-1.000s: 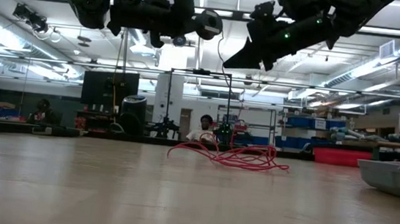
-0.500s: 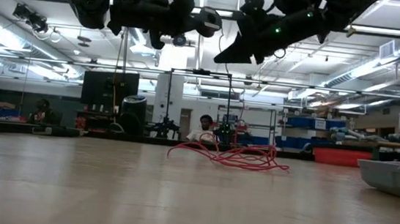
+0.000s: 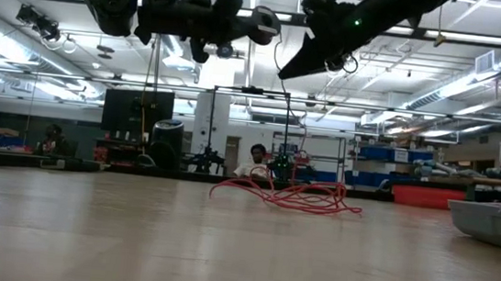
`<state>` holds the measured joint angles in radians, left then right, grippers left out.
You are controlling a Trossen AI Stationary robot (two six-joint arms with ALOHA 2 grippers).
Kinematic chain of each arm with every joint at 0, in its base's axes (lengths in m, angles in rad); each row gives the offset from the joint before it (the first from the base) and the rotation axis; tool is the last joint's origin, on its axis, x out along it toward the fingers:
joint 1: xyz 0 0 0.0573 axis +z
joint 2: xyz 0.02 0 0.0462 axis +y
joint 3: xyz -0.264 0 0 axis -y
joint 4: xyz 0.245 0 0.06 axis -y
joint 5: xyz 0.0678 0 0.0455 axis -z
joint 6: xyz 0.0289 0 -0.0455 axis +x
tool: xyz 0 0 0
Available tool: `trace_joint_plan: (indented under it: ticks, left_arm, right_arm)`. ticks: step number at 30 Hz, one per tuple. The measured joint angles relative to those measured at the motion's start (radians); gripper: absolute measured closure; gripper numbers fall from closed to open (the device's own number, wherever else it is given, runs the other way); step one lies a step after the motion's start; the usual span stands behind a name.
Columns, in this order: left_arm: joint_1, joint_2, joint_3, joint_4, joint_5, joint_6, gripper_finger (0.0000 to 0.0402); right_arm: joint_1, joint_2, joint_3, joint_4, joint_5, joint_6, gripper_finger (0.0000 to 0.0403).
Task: Coil cords
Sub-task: Coil the wire
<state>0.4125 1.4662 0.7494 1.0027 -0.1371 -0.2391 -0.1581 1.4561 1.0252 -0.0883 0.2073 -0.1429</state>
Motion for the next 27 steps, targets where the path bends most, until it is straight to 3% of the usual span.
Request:
trace_joint_plan:
  ticks: [9,22,27]
  left_arm:
    - [0.0,0.0,0.0,0.0,0.0,0.002,0.0401]
    - [0.0,0.0,0.0,0.001,0.005,0.002,0.0401]
    - [0.0,0.0,0.0,0.003,0.006,0.001,0.0401]
  right_arm:
    - [-0.006,-0.009,0.003,-0.04,0.034,0.108,0.0298]
    - [-0.036,-0.003,0.003,0.019,0.033,0.071,0.0303]
    - [-0.038,-0.003,0.003,0.044,0.03,0.035,0.0336]
